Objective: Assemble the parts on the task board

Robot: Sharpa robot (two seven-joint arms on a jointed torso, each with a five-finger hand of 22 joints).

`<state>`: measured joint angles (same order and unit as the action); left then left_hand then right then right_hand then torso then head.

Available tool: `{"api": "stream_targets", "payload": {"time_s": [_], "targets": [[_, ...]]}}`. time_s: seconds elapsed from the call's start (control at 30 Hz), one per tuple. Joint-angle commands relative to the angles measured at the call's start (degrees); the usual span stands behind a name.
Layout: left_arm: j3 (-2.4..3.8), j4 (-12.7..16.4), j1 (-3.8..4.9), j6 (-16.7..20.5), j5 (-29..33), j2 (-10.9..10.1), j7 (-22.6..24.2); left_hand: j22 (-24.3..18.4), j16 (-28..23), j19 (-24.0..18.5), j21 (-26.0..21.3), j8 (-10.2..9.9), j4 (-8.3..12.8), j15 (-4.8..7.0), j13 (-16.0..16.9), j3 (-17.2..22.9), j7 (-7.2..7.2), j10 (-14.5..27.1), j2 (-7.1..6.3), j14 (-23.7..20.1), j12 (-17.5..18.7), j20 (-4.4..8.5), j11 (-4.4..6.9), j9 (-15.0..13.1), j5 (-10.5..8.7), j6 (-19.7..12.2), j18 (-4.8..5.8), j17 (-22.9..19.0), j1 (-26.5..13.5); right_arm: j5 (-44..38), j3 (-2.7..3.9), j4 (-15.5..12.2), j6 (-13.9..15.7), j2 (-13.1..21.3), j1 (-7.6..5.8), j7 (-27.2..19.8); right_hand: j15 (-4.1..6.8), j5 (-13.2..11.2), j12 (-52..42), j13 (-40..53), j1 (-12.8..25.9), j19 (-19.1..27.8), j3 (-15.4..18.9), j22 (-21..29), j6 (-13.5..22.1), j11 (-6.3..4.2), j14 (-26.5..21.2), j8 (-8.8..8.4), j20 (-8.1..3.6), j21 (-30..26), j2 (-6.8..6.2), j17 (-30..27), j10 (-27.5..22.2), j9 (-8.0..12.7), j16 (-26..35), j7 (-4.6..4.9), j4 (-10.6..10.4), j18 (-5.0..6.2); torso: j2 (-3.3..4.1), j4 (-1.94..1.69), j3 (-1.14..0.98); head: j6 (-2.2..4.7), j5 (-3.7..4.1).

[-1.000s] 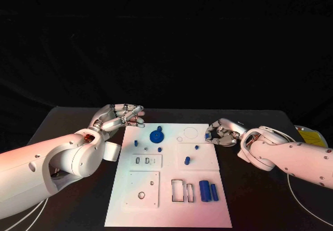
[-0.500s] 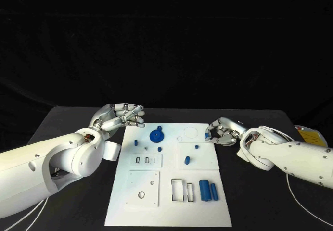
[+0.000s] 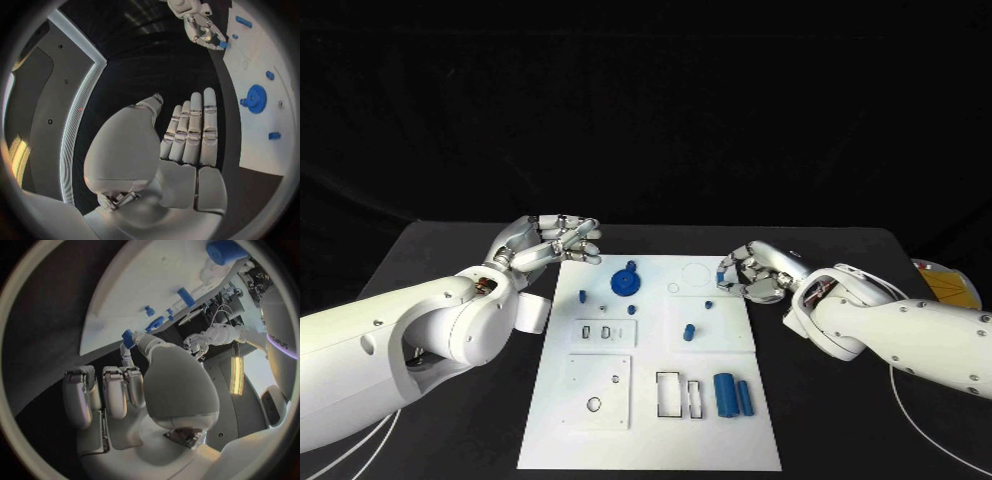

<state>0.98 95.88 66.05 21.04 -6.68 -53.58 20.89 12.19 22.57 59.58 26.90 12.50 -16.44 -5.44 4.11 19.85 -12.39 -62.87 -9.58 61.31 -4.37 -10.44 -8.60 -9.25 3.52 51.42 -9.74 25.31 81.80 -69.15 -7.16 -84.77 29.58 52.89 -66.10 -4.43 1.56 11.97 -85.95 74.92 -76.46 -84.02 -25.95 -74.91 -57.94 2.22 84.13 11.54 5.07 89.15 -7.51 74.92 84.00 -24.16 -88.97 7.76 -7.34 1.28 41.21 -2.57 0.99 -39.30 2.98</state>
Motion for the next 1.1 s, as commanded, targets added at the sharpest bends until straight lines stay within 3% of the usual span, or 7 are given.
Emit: {"api": "stream_targets", "payload": {"time_s": [0.03, 0.2, 0.4, 0.5, 0.73, 0.83, 1.1], "targets": [[0.04, 0.0, 0.03, -0.9, 0.1, 0.0, 0.3, 0.1, -0.2, -0.4, 0.3, -0.4, 0.1, 0.03, 0.1, -0.2, -0.02, 0.0, 0.35, -0.5, 0.4, -0.04, -0.26, -0.1, -0.37, -0.3, -0.48, 0.1, -0.3, -0.9, 0.09, -2.4, 3.8, 0.3, -0.03, -0.8, 0.38, 0.2, -0.4, 11.3, -0.1, -5.6, -0.3, -14.7, -1.9, -0.47, 5.3, 1.43, -0.55, 0.4, 0.65, 12.2, 3.2, -1.6, -0.3, -1.6, 0.0, -1.14, -0.09, -0.1, 0.07, -0.15, -0.15], [0.04, -0.1, 0.02, -1.0, 0.1, 0.0, 0.3, 0.1, -0.2, -0.4, 0.3, -0.4, 0.1, 0.03, 0.1, -0.2, -0.02, 0.0, 0.35, -0.5, 0.4, -0.04, -0.26, -0.1, -0.37, -0.3, -0.48, 0.1, -0.3, -1.3, 0.17, -5.7, 4.4, -0.1, -0.14, 0.0, 0.42, 0.3, -0.4, 11.4, 0.1, -5.7, -0.4, -14.8, -1.9, -0.52, 5.3, 1.5, -0.6, 0.5, 0.69, 12.2, 3.3, -1.6, -0.4, -1.64, -0.1, -1.17, -0.1, -0.11, 0.09, -0.34, -0.59], [0.03, -0.3, 0.0, -1.0, 0.2, 0.0, 0.3, 0.1, -0.2, -0.4, 0.3, -0.4, 0.1, 0.03, 0.1, -0.2, -0.02, 0.0, 0.35, -0.5, 0.4, -0.04, -0.26, -0.1, -0.37, -0.3, -0.48, 0.1, -0.3, -1.5, 0.16, -7.8, 4.3, -2.6, -0.12, 1.0, 0.44, 0.3, -0.4, 11.4, 0.2, -5.7, -0.4, -14.8, -1.8, -0.54, 5.3, 1.51, -0.63, 0.5, 0.71, 12.3, 3.3, -1.7, -0.4, -1.64, -0.1, -1.18, -0.08, -0.06, 0.09, -0.58, -1.41], [0.03, -0.5, 0.0, -1.1, 0.2, 0.1, 0.4, 0.1, -0.2, -0.4, 0.3, -0.4, 0.1, 0.03, 0.1, -0.2, -0.02, 0.0, 0.35, -0.5, 0.4, -0.04, -0.26, -0.1, -0.37, -0.3, -0.48, 0.1, -0.3, -2.1, 0.12, -8.6, 4.2, -4.5, -0.04, 1.6, 0.45, 0.3, -0.4, 11.4, 0.4, -5.8, -0.4, -14.9, -1.8, -0.55, 5.3, 1.5, -0.66, 0.6, 0.74, 12.3, 3.3, -1.7, -0.4, -1.65, -0.2, -1.18, -0.07, -0.21, 0.12, -0.79, -1.7], [0.02, -0.8, -0.01, -1.1, 0.3, 0.4, 0.3, 0.1, -0.2, -0.4, 0.3, -0.4, 0.1, 0.03, 0.1, -0.2, -0.02, 0.0, 0.35, -0.5, 0.4, -0.04, -0.26, -0.1, -0.37, -0.3, -0.48, 0.1, -0.3, -4.7, -0.2, -8.6, 3.1, -8.9, 0.43, 4.5, 0.47, 0.4, -0.4, 11.4, 0.5, -5.7, -0.5, -14.8, -1.6, -0.56, 5.3, 1.48, -0.69, 0.5, 0.8, 12.4, 3.3, -1.7, -0.4, -1.64, -0.2, -1.16, 0.0, -0.2, 0.21, -1.2, -2.95], [0.02, -1.0, -0.01, -1.1, 0.3, 0.5, 0.3, 0.1, -0.2, -0.4, 0.3, -0.4, 0.1, 0.03, 0.1, -0.2, -0.02, 0.0, 0.35, -0.5, 0.4, -0.04, -0.26, -0.1, -0.37, -0.3, -0.48, 0.1, -0.3, -5.7, -0.3, -8.1, 2.7, -10.4, 0.84, 5.6, 0.48, 0.3, -0.4, 11.3, 0.6, -5.7, -0.5, -14.8, -1.5, -0.56, 5.3, 1.46, -0.72, 0.5, 0.83, 12.3, 3.3, -1.7, -0.4, -1.62, -0.3, -1.16, 0.12, 0.01, 0.18, -1.25, -3.29], [0.02, -1.2, -0.02, -1.2, 0.3, 0.9, 0.3, 0.1, -0.2, -0.4, 0.3, -0.4, 0.1, 0.03, 0.1, -0.2, -0.02, 0.0, 0.35, -0.5, 0.4, -0.04, -0.26, -0.1, -0.37, -0.3, -0.48, 0.1, -0.3, -10.2, -0.49, -6.9, 1.8, -14.0, 2.13, 9.3, 0.47, -0.1, -0.2, 11.2, 0.9, -5.5, -0.5, -14.6, -1.3, -0.53, 5.3, 1.47, -0.75, 0.2, 0.8, 12.2, 3.2, -1.8, -0.3, -1.59, -0.4, -1.09, 0.13, -0.13, 0.16, -1.56, -3.66]]}}
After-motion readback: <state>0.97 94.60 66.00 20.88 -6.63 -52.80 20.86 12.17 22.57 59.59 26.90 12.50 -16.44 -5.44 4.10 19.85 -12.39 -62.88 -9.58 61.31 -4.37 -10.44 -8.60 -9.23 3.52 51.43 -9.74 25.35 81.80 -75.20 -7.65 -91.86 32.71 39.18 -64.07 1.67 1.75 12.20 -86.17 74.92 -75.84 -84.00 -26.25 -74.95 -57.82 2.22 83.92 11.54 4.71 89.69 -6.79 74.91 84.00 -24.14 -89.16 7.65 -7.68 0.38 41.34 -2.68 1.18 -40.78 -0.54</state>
